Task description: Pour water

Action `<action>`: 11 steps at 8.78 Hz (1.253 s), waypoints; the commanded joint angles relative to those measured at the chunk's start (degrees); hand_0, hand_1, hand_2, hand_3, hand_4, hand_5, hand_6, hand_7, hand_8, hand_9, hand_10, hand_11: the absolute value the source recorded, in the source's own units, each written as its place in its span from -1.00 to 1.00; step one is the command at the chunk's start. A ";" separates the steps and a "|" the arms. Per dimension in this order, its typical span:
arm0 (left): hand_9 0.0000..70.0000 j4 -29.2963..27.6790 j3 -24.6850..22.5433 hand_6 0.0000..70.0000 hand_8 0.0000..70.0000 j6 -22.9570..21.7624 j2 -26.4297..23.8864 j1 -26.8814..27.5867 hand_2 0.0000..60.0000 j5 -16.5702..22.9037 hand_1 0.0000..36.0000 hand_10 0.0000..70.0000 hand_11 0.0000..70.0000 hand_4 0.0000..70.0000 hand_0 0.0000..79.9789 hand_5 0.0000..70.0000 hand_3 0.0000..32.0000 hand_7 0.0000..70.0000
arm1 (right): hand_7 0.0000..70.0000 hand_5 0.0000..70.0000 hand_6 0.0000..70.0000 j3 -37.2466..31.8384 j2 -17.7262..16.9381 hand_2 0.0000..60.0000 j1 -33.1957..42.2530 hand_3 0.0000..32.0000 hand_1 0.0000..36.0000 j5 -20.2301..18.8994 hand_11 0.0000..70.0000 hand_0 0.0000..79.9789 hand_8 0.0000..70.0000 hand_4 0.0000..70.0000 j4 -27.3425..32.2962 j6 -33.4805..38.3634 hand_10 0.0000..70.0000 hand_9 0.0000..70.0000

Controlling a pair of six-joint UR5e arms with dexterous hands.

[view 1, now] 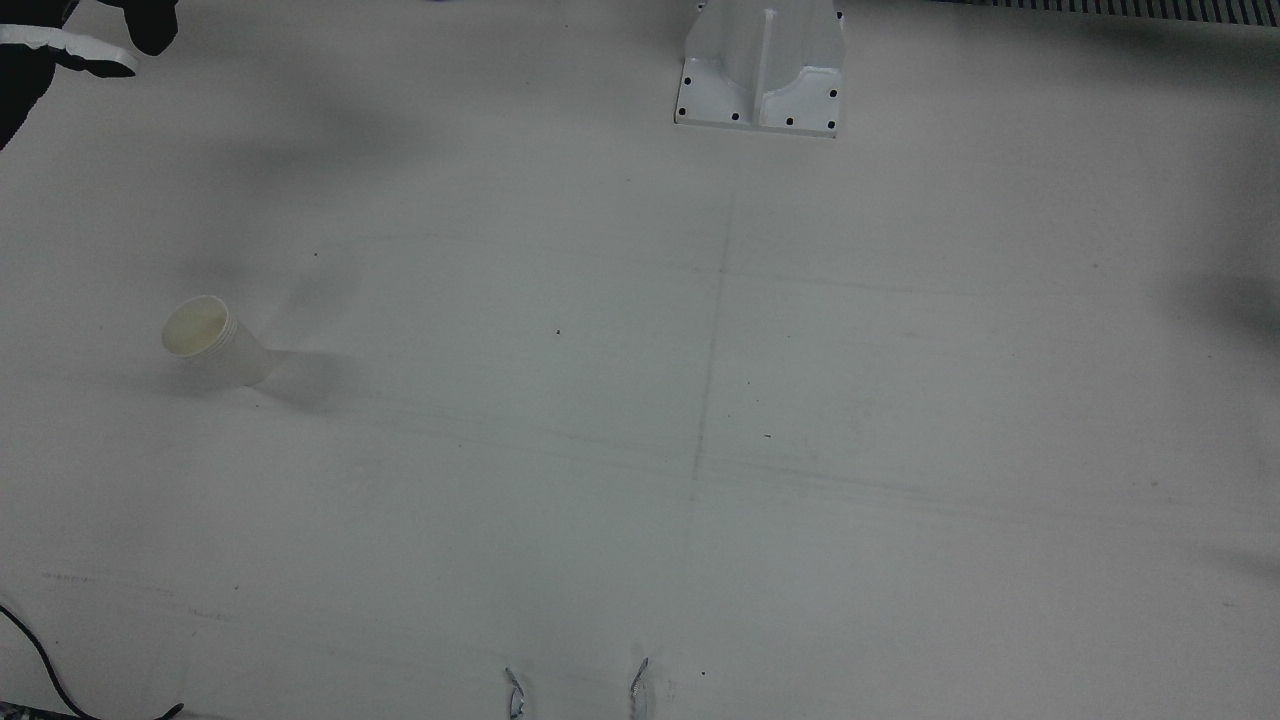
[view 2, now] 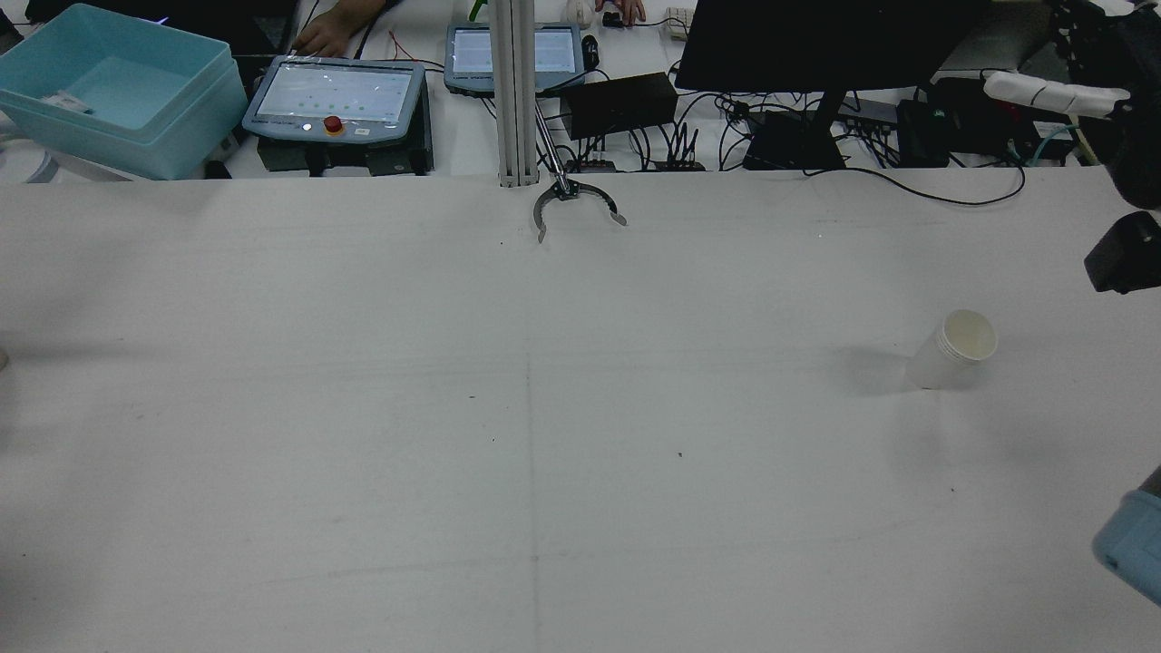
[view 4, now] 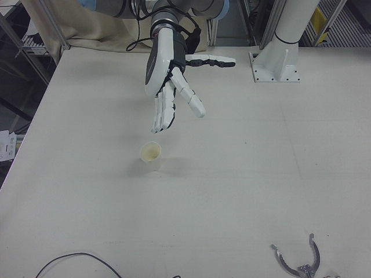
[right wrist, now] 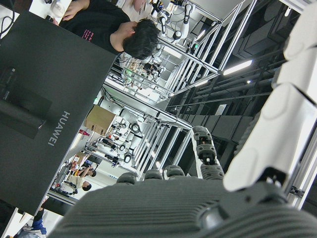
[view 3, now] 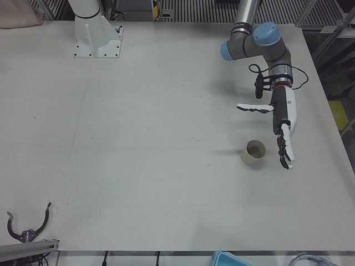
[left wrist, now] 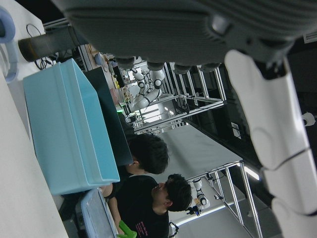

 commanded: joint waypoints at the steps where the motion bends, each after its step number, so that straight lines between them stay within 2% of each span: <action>1: -0.99 -2.74 3.93 -1.00 -1.00 1.79 1.12 3.99 -1.00 -3.69 -0.29 -1.00 -0.95 -0.87 0.23 -1.00 -0.94 -0.94 | -0.95 -0.85 -0.93 -1.61 0.09 -0.69 -0.16 -1.00 -0.40 -0.01 -1.00 0.11 -1.00 -0.81 0.27 0.00 -1.00 -1.00; 2: -0.99 -4.31 7.87 -1.00 -1.00 1.97 -0.12 4.37 -1.00 -3.60 -0.28 -1.00 -0.95 -0.88 0.23 -1.00 -0.94 -0.95 | -0.94 -0.84 -0.92 -1.88 0.18 -0.68 -0.25 -1.00 -0.40 0.08 -1.00 0.11 -1.00 -0.81 0.36 -0.09 -1.00 -1.00; 3: -0.99 -8.58 12.87 -1.00 -1.00 1.97 -0.91 4.29 -1.00 -3.68 -0.26 -1.00 -0.95 -0.88 0.23 -1.00 -0.99 -0.96 | -0.94 -0.85 -0.93 -2.05 0.09 -0.69 -0.08 -1.00 -0.41 0.00 -1.00 0.11 -1.00 -0.81 0.27 0.17 -1.00 -1.00; 4: -0.99 -10.54 18.40 -1.00 -1.00 1.88 -3.62 4.38 -1.00 -3.60 -0.28 -1.00 -0.95 -0.88 0.22 -1.00 -1.00 -0.96 | -0.94 -0.84 -0.93 -2.06 0.09 -0.70 -0.16 -1.00 -0.41 -0.01 -1.00 0.11 -1.00 -0.81 0.27 0.09 -1.00 -1.00; 5: -0.99 -11.26 20.90 -1.00 -1.00 1.97 -4.43 4.38 -1.00 -3.51 -0.30 -1.00 -0.95 -0.87 0.22 -1.00 -1.00 -0.96 | -0.92 -0.83 -0.92 -2.06 0.18 -0.70 -0.34 -1.00 -0.42 -0.01 -1.00 0.10 -1.00 -0.80 0.27 0.00 -1.00 -1.00; 8: -1.00 -11.96 26.80 -1.00 -1.00 2.06 -7.42 7.52 -1.00 -3.59 -0.41 -0.99 -0.95 -0.89 0.17 -1.00 -0.98 -0.95 | -0.91 -0.83 -0.91 -2.14 -0.08 -0.70 -1.30 -1.00 -0.43 -0.01 -1.00 0.09 -1.00 -0.79 0.27 0.00 -1.00 -1.00; 11: -0.99 -14.41 27.95 -1.00 -1.00 5.29 -7.34 9.48 -1.00 -4.03 -0.38 -0.99 -0.95 -0.93 0.18 -1.00 -0.82 -0.97 | -0.89 -0.83 -0.90 -2.32 -0.09 -0.70 -1.30 -1.00 -0.45 0.08 -1.00 0.08 -1.00 -0.79 0.36 -0.26 -1.00 -1.00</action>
